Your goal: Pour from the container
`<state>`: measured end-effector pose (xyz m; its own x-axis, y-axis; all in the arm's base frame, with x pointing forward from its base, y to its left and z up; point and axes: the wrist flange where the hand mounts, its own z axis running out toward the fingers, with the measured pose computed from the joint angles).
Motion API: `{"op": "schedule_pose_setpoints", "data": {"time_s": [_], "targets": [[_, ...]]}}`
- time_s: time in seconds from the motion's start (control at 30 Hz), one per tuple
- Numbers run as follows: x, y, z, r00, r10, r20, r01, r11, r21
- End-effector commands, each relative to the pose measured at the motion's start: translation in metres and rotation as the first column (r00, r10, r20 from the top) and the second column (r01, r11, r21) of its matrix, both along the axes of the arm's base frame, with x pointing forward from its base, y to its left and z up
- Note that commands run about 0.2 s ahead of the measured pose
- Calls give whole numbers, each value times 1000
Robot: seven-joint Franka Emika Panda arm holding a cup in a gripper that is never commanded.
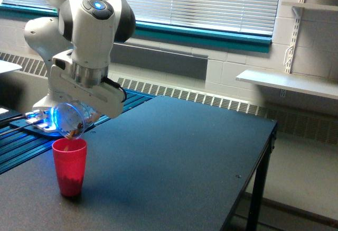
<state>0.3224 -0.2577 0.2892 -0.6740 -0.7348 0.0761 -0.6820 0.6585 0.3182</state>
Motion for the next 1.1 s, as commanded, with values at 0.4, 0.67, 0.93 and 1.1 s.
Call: {"op": "schedule_pose_setpoints", "data": {"time_s": [0.4,0.67,0.93,1.1], "targets": [[-3,-7,5,1000,-15,-21,15,1000,19],[-6,-9,2,999,-14,-52,15,1000,2],[-3,-11,5,1000,-19,-25,18,1000,-23],[1,-13,12,1000,-10,15,11,997,-74]]}}
